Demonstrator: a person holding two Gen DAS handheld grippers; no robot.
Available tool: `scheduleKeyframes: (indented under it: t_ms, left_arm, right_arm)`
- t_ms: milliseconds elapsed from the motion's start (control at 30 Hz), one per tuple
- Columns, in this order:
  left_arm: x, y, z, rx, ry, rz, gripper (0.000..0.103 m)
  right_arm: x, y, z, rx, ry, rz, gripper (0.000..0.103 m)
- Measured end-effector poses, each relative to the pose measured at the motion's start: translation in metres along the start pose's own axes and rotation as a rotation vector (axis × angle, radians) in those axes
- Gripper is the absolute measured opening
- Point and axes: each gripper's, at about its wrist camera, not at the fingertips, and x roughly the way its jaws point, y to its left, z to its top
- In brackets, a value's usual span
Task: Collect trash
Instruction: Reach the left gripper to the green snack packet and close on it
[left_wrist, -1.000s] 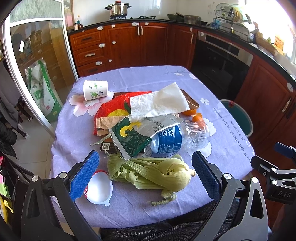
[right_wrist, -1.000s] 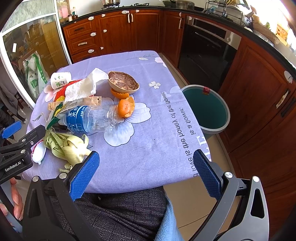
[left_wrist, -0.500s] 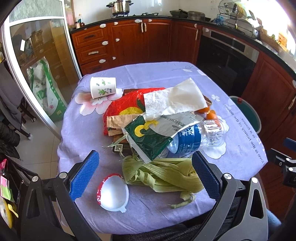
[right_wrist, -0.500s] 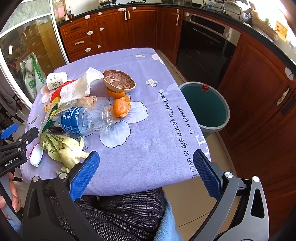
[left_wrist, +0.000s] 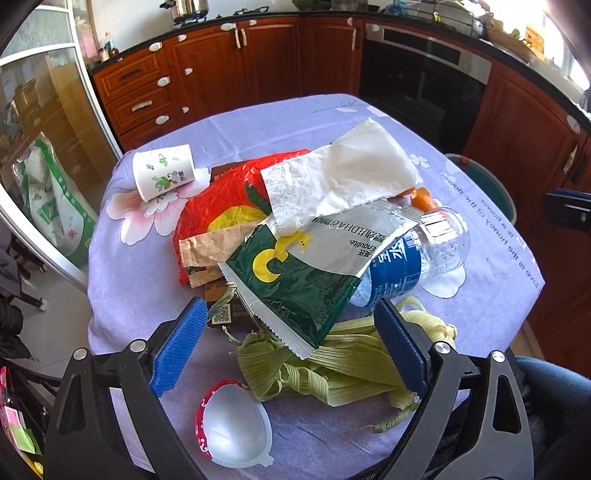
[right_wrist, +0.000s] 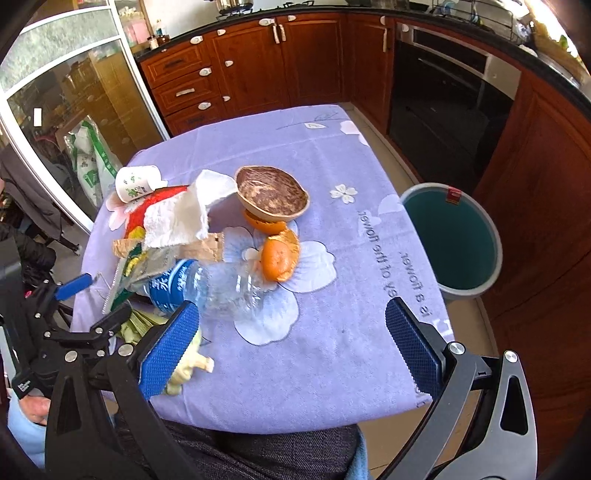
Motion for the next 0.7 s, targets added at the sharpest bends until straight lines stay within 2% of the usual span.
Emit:
scheduleKeyframes:
  t_ms: [167,367,467,533,567,600,667,700]
  left_arm:
    - [0.011,0.011,0.001,-0.015,0.026,-0.011,0.09]
    - [0.013,0.015,0.0,-0.01,0.032,-0.036,0.087]
    - [0.015,0.014,0.002,-0.006,0.036,-0.05,0.079]
    - [0.015,0.014,0.003,-0.006,0.036,-0.06,0.074]
    - [0.016,0.014,0.004,-0.005,0.038,-0.069,0.067]
    - [0.016,0.013,0.004,-0.006,0.043,-0.08,0.062]
    - [0.018,0.012,0.005,-0.001,0.049,-0.09,0.058]
    - [0.019,0.011,0.005,0.001,0.051,-0.094,0.054]
  right_arm:
    - [0.022,0.022,0.029,-0.035,-0.04,0.086,0.097]
    - [0.062,0.05,0.06,-0.088,-0.02,0.159,0.093]
    - [0.081,0.063,0.07,-0.111,-0.004,0.186,0.08]
    - [0.095,0.069,0.073,-0.117,0.029,0.203,0.066]
    - [0.102,0.072,0.073,-0.116,0.046,0.211,0.062]
    - [0.108,0.074,0.074,-0.115,0.058,0.222,0.055]
    - [0.117,0.078,0.073,-0.121,0.076,0.238,0.038]
    - [0.12,0.079,0.072,-0.123,0.079,0.245,0.022]
